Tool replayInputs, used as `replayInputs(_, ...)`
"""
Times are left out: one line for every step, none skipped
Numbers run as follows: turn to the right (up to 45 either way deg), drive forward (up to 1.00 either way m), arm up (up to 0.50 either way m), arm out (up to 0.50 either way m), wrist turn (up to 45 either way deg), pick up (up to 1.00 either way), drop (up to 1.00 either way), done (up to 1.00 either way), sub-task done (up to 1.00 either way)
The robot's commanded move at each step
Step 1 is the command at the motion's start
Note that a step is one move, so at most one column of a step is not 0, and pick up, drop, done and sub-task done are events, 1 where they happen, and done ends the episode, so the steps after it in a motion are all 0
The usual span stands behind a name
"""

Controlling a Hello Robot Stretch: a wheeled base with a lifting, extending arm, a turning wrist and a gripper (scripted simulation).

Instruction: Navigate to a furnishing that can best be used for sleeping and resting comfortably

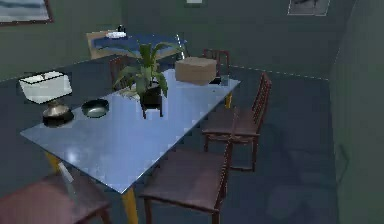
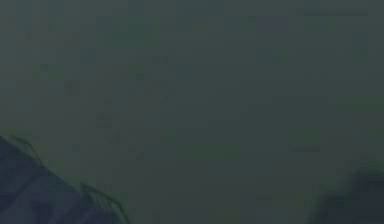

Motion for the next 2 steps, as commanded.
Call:
replayInputs(-45.0,0.00,0.00,0.00,0.0,0.00,0.00,0.00,0.00)
replayInputs(-45.0,0.00,0.00,0.00,0.0,0.00,0.00,0.00,0.00)
